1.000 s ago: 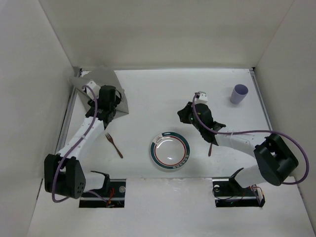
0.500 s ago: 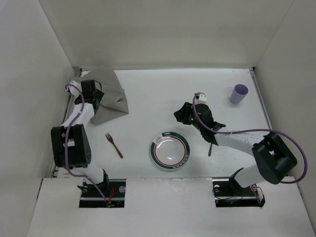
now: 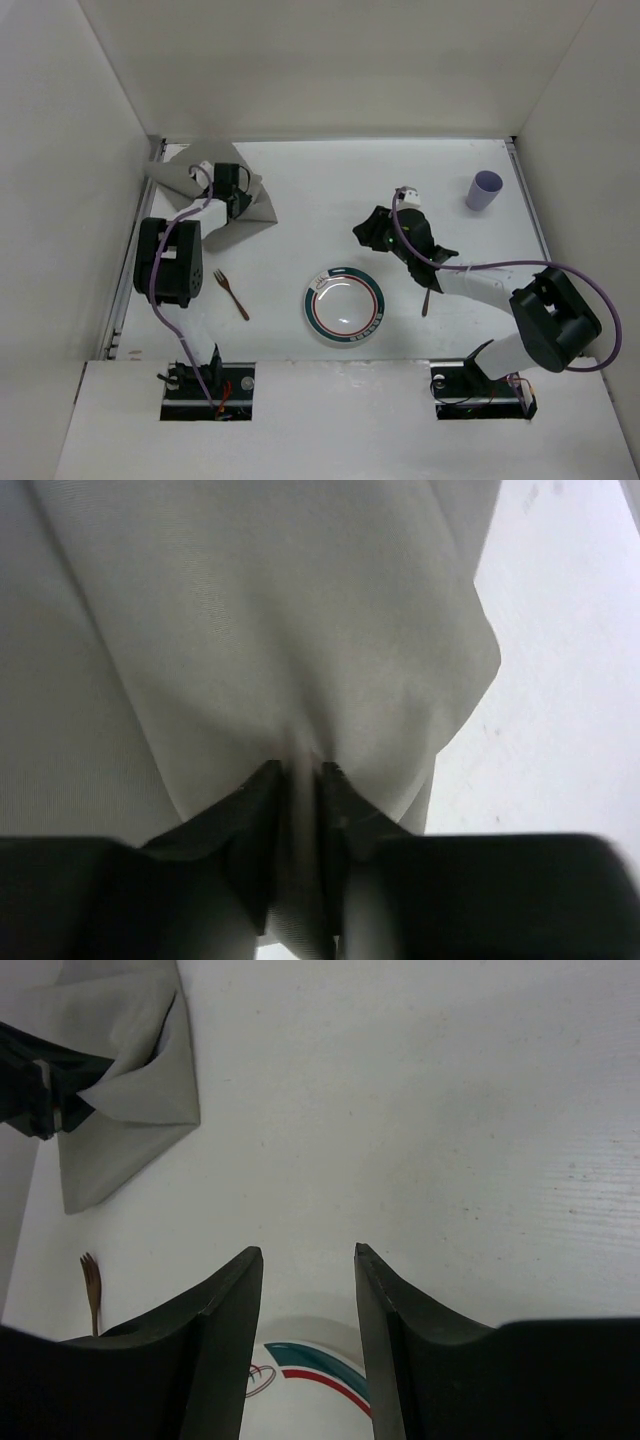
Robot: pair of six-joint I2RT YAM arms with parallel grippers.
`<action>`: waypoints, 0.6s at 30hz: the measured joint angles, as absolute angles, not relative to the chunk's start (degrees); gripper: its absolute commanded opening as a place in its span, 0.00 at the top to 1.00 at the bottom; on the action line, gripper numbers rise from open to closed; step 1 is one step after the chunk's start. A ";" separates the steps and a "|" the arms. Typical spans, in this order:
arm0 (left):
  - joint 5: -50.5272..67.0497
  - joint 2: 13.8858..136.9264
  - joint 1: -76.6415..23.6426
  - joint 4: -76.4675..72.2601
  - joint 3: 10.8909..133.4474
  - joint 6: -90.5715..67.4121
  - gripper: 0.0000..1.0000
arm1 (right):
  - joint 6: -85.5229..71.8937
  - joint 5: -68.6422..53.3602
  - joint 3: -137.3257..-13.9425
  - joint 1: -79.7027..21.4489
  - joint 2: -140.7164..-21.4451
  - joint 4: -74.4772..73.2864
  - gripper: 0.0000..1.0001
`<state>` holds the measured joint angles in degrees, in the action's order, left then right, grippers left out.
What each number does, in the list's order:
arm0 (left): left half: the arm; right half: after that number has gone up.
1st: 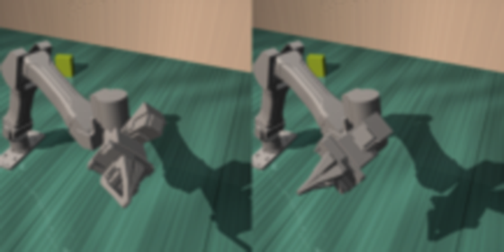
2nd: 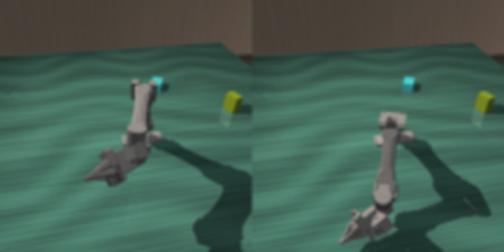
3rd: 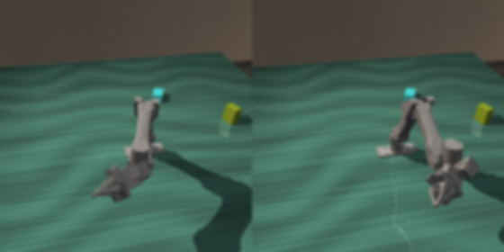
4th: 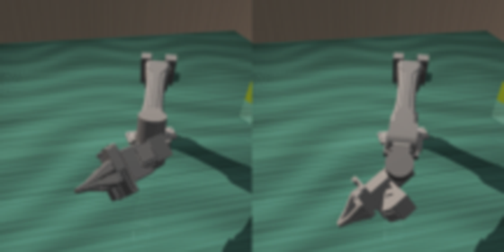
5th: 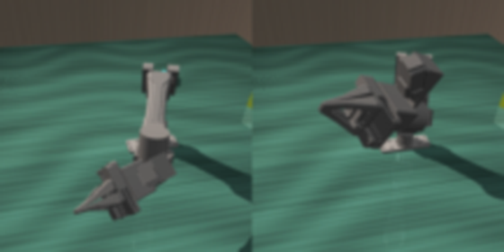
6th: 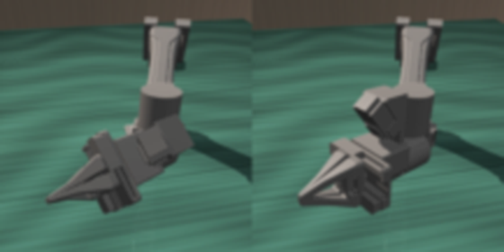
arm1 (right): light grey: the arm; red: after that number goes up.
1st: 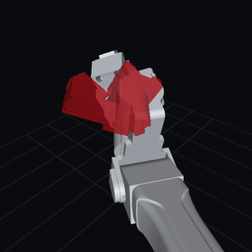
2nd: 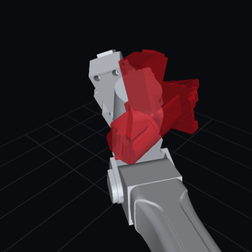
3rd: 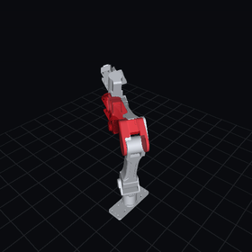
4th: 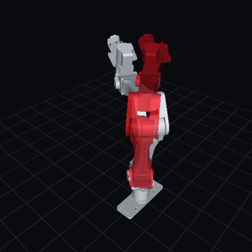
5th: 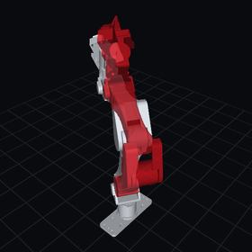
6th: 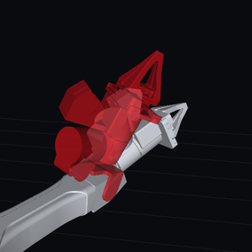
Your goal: Set the dinner table for one person
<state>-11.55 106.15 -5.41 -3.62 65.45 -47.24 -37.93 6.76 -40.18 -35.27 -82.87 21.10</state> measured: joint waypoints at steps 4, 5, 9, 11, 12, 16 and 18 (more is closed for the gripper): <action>-11.33 108.20 -10.72 -4.71 66.81 -46.61 0.92 | -37.95 6.66 -40.18 -34.89 -82.89 21.08 0.52; -11.16 108.57 -12.34 -5.04 67.11 -46.19 0.93 | -37.95 6.66 -40.18 -34.89 -82.89 21.10 0.52; -9.23 110.08 -18.50 -5.52 68.93 -43.46 0.93 | -37.98 6.66 -39.94 -34.61 -82.89 21.08 0.52; -7.46 111.02 -21.47 -6.02 69.84 -41.63 0.94 | -38.06 6.68 -39.86 -34.20 -82.89 21.06 0.51; -6.55 111.39 -22.83 -6.33 70.11 -40.58 0.94 | -38.17 6.70 -39.86 -34.02 -82.89 21.06 0.51; -3.92 111.57 -26.59 -6.52 70.26 -35.77 0.94 | -38.37 6.87 -39.46 -33.06 -82.89 21.06 0.48; -3.18 110.96 -27.77 -6.42 69.82 -33.06 0.91 | -38.79 6.76 -39.33 -32.42 -82.89 21.04 0.45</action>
